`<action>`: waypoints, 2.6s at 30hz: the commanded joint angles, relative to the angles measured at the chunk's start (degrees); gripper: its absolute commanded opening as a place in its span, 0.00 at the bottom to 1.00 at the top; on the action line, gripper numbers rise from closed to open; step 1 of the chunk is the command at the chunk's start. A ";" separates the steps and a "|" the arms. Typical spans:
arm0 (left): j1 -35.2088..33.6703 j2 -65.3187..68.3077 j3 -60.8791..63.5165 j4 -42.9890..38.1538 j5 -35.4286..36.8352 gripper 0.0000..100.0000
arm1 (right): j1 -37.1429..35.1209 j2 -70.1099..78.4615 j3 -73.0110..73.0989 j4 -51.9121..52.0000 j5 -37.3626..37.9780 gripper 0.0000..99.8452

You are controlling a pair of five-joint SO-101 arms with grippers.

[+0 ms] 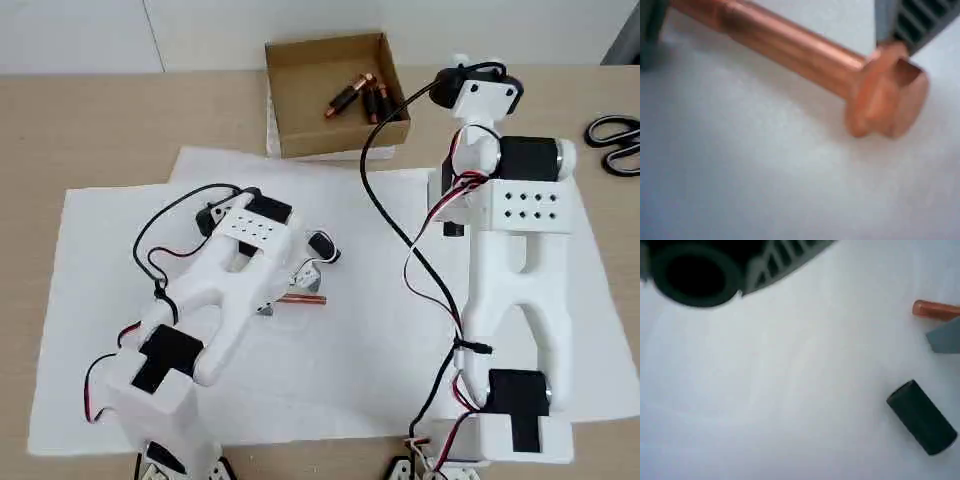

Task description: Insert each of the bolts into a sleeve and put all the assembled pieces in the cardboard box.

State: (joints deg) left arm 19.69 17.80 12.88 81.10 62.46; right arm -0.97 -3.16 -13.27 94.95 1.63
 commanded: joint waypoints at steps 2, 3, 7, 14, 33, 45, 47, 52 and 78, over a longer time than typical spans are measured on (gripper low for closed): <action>-0.53 0.53 1.36 -3.52 0.53 0.21 | 0.13 -2.51 -0.26 -0.57 -0.53 0.00; -0.44 0.26 1.19 -3.52 0.53 0.18 | 0.13 -2.51 -0.26 -0.57 -0.53 0.00; -0.35 0.09 0.66 -2.90 0.35 0.08 | 0.13 -2.51 -0.26 -0.66 -0.53 0.00; 3.08 0.09 -5.58 5.89 0.26 0.05 | 0.04 -2.51 -0.26 -0.84 -0.53 0.00; 9.41 0.00 -9.01 9.93 -0.88 0.05 | 0.04 -2.51 -0.26 -0.66 -0.53 0.00; 0.09 0.00 -21.32 19.34 -14.33 0.06 | -0.04 -2.51 -0.26 -0.84 -0.53 0.00; -0.53 0.00 -21.67 19.34 -19.69 0.06 | -0.13 -2.51 -0.26 -0.84 -0.53 0.00; -0.18 0.00 -21.85 19.34 -37.19 0.06 | 0.04 -2.51 -0.26 -0.84 -0.53 0.00; -3.08 0.53 -22.37 18.46 -38.86 0.05 | 0.13 -2.51 1.85 -1.89 -0.18 0.00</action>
State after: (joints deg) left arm 16.62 18.77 -6.81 99.21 14.02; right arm -0.88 -3.16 -11.16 93.98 1.63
